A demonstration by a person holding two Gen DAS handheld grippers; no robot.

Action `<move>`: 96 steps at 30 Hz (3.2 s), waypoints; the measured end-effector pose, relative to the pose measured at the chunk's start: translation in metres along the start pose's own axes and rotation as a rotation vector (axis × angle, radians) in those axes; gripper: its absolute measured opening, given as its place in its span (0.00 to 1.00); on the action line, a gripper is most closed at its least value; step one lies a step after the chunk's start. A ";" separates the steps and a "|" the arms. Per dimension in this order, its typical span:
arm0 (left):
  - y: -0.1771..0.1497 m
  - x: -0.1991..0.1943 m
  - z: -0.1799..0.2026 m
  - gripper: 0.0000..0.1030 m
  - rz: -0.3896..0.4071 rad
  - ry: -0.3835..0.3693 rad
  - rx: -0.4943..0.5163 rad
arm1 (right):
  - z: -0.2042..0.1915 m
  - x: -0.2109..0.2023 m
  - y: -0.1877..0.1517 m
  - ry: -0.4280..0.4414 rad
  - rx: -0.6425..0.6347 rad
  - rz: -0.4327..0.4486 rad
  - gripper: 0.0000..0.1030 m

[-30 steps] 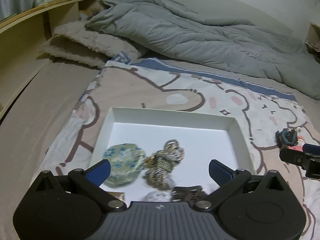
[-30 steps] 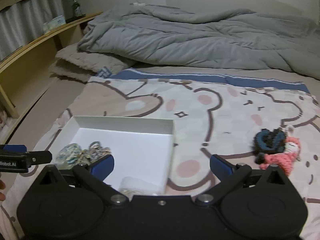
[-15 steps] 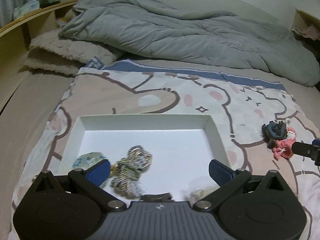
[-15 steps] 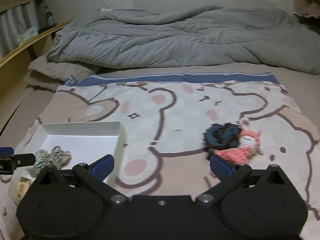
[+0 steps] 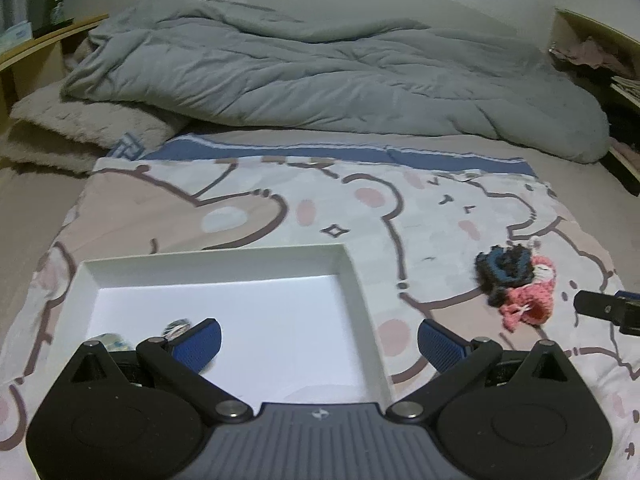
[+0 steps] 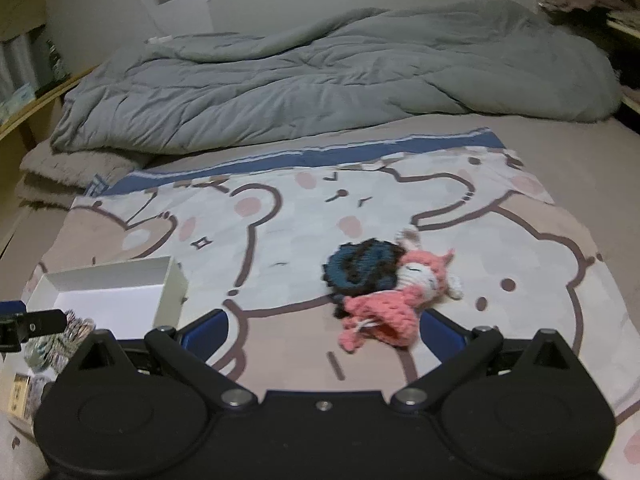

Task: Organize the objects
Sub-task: 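Move both tools from the box toward the crochet scrunchie and bunny, then grasp the pink crochet bunny with the right tool while the left tool grasps the dark crochet scrunchie, then lift and carry the bunny and scrunchie over the white box with both tools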

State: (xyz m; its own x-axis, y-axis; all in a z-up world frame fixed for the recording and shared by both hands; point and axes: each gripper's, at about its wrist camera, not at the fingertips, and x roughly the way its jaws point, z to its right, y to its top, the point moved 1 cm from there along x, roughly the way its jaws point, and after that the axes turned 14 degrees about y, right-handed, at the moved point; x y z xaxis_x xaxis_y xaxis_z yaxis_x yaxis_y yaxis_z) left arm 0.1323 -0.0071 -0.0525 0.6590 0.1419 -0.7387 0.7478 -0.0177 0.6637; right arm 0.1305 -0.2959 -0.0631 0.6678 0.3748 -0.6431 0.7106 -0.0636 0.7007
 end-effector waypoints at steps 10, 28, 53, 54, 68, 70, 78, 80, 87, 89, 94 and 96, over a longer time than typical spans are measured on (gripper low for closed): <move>0.007 0.007 0.038 1.00 0.029 -0.056 0.030 | 0.037 -0.002 0.001 -0.038 0.026 0.030 1.00; 0.025 0.014 0.088 1.00 0.122 -0.158 0.045 | 0.101 0.019 -0.003 -0.074 0.343 0.103 1.00; 0.052 0.095 0.215 0.69 0.111 -0.359 0.380 | 0.155 0.087 -0.002 0.058 0.700 0.052 0.51; 0.050 0.099 0.219 0.69 0.107 -0.361 0.390 | 0.157 0.089 -0.003 0.069 0.709 0.050 0.51; 0.039 0.161 0.228 0.82 0.012 -0.427 0.284 | 0.163 0.111 -0.006 0.176 0.627 -0.030 0.36; 0.037 0.166 0.230 0.80 -0.005 -0.453 0.268 | 0.165 0.110 -0.007 0.182 0.629 -0.028 0.35; 0.032 0.163 0.235 0.46 -0.006 -0.509 0.261 | 0.169 0.109 -0.007 0.190 0.652 -0.025 0.34; 0.032 0.162 0.232 0.41 -0.011 -0.505 0.243 | 0.167 0.107 -0.006 0.184 0.639 -0.026 0.33; 0.039 0.141 0.220 0.37 0.004 -0.469 0.205 | 0.159 0.094 0.000 0.171 0.598 -0.017 0.33; 0.042 0.132 0.213 0.37 0.014 -0.463 0.189 | 0.157 0.088 0.002 0.176 0.585 -0.016 0.32; 0.047 0.107 0.191 0.37 0.032 -0.430 0.141 | 0.148 0.071 0.008 0.173 0.551 -0.006 0.32; 0.048 0.096 0.181 0.37 0.045 -0.419 0.117 | 0.143 0.062 0.012 0.181 0.531 0.006 0.32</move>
State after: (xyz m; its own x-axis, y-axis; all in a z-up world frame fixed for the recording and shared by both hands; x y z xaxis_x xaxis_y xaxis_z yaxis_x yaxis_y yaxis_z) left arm 0.2466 -0.1731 -0.1128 0.6487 -0.2752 -0.7096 0.7060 -0.1305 0.6961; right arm 0.2120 -0.4058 -0.1384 0.6563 0.5230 -0.5438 0.7525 -0.5055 0.4222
